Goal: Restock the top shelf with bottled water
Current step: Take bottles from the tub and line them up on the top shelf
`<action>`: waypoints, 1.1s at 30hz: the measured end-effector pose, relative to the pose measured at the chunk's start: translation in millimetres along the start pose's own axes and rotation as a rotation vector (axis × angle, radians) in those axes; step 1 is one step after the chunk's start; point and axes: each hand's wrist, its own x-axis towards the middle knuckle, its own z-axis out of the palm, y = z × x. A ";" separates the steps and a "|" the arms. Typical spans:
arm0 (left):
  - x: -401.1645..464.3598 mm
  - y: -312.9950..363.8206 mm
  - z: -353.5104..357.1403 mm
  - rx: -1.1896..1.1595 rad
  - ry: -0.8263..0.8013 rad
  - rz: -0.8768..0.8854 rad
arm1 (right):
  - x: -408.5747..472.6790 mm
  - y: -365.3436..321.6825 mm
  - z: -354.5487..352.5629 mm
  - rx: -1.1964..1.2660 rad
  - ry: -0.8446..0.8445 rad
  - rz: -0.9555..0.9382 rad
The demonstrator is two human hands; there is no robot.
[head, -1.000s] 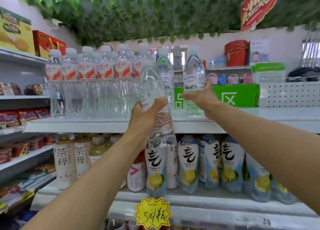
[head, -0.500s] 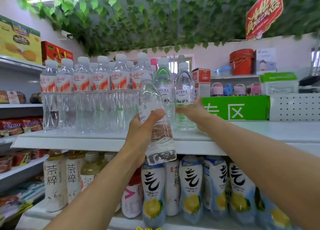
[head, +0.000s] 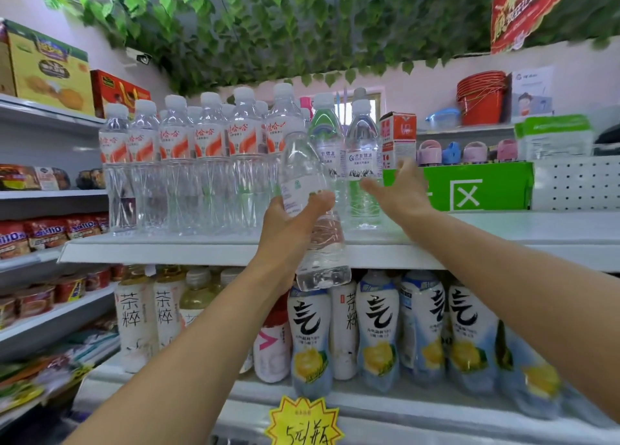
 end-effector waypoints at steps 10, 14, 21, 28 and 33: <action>-31.0 15.0 30.7 0.334 -0.072 0.200 | -58.7 -77.5 -41.9 0.371 -0.439 -0.236; -27.5 16.2 30.1 0.106 -0.173 0.104 | -54.3 -93.4 -52.3 0.524 -0.509 -0.144; -26.1 4.7 15.8 -0.435 -0.762 -0.192 | -50.1 -80.8 -67.6 0.652 -0.734 0.024; -24.4 6.7 26.7 0.139 -0.470 0.051 | -37.3 -101.0 -59.7 0.446 -0.215 -0.034; -30.3 4.0 31.9 0.157 -0.423 0.065 | -38.9 -96.6 -57.8 0.405 -0.068 0.000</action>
